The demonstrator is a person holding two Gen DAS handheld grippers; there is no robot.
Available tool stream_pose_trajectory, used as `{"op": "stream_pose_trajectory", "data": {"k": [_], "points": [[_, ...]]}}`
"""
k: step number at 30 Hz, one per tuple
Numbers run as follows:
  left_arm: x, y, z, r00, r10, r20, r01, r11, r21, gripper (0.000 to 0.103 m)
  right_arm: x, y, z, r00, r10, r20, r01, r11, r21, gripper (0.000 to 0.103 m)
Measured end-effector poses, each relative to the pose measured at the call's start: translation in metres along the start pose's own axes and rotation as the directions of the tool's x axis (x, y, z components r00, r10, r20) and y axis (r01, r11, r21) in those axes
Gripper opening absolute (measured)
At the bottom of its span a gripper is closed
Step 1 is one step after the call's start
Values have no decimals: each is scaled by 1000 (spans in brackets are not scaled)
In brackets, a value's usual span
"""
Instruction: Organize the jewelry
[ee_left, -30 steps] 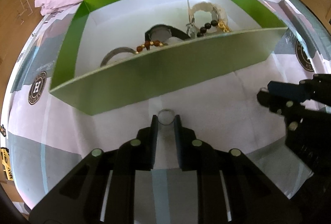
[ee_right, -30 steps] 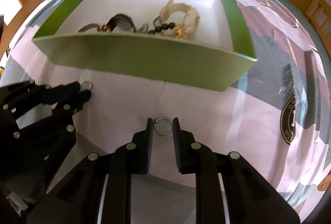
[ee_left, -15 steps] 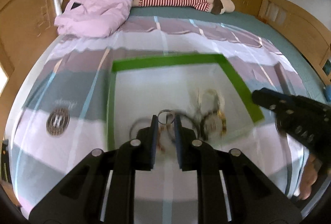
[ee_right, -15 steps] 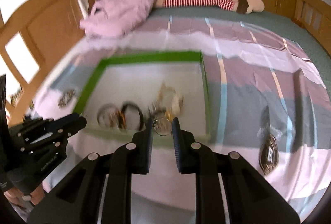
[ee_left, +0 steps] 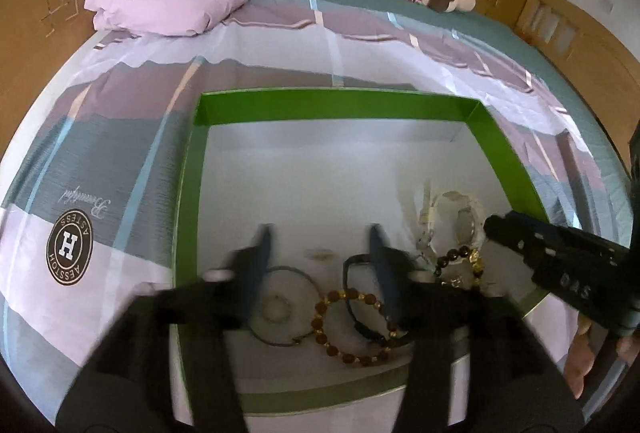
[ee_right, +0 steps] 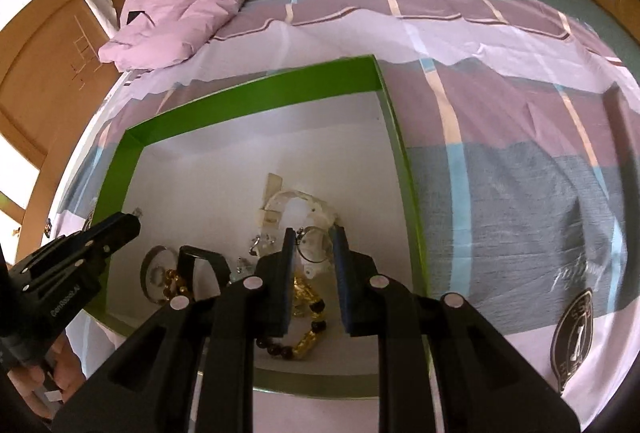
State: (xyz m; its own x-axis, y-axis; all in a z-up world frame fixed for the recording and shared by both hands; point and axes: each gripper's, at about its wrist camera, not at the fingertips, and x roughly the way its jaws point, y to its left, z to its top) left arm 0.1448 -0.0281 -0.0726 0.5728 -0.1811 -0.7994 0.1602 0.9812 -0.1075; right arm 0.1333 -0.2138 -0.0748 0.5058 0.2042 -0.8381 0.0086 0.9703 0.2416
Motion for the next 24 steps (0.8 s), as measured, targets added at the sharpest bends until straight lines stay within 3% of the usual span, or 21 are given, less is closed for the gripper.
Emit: {"op": "stream_pose_trajectory", "data": {"k": [2, 4, 6, 8, 12, 13, 15, 20, 24], "points": [[-4, -4, 0, 1000, 21, 5, -21, 1000, 22, 52, -1, 3, 0, 1000, 2, 1, -2, 1000, -5, 40], [-12, -5, -1, 999, 37, 14, -37, 999, 27, 53, -8, 4, -1, 1000, 7, 18, -7, 1000, -6, 42], [-23, -6, -4, 998, 57, 27, -58, 998, 19, 60, -19, 7, -2, 999, 7, 34, -6, 1000, -14, 44], [-38, -6, -10, 994, 100, 42, -100, 995, 11, 70, -31, 10, -5, 998, -2, 56, 3, 1000, -19, 68], [-70, -6, -22, 990, 115, 85, -112, 993, -39, 93, -67, 18, -16, 985, -30, 170, 31, 1000, 1, 92], [-76, -4, -26, 988, 117, 99, -112, 992, -55, 93, -74, 20, -20, 981, -26, 190, 25, 1000, 9, 99], [-82, -2, -34, 981, 157, 114, -152, 987, -53, 101, -84, 28, -27, 974, -23, 224, 25, 1000, -6, 102], [-75, -2, -43, 977, 195, 83, -192, 980, -43, 101, -91, 39, -37, 967, -103, 235, 126, 988, -84, 102], [-74, -8, -42, 984, 161, 77, -160, 987, -28, 101, -98, 43, -42, 931, -206, 300, 247, 963, -104, 102]]}}
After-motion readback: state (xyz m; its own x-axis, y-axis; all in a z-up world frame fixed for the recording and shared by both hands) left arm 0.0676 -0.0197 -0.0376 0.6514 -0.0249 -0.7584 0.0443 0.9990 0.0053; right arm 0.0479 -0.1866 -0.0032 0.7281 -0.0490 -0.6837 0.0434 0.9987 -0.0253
